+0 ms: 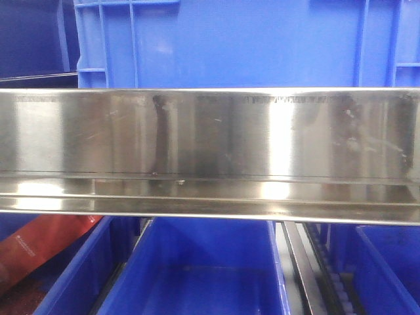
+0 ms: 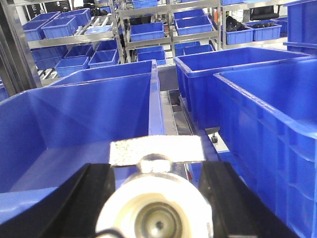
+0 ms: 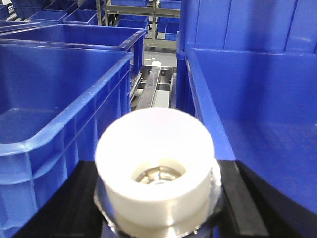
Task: Place valve from conveyor to right shelf box
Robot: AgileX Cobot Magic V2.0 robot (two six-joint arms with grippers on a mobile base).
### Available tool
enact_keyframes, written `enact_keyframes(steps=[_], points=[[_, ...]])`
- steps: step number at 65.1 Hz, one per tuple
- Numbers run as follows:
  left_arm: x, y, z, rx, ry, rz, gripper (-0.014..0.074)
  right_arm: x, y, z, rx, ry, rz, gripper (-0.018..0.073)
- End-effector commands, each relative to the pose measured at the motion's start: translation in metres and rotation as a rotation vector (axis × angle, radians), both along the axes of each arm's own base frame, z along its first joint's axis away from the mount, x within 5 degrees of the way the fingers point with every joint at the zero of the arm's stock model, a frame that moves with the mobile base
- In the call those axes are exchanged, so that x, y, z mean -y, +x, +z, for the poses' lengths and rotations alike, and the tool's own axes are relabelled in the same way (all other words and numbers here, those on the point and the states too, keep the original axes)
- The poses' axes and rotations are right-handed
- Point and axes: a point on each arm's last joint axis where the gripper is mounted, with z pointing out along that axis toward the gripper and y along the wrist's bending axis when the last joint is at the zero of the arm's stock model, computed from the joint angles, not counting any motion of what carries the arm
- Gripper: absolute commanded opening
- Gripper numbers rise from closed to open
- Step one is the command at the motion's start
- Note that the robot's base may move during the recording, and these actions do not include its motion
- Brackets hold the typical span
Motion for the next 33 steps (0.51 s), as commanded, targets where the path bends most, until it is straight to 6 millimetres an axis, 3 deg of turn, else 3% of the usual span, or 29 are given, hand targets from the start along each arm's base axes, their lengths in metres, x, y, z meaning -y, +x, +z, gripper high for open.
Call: enact_keyframes(steps=[1, 33], points=[[0.0003, -0.0025, 0.0079, 0.069, -0.014, -0.003, -0.0111, 0.0009, -0.0028, 0.014, 0.103, -0.001, -0.009, -0.0154], [0.0003, -0.0019, 0.0088, 0.08, -0.014, -0.003, -0.0111, 0.0009, -0.0029, 0.0147, 0.105, 0.001, -0.009, -0.0154]])
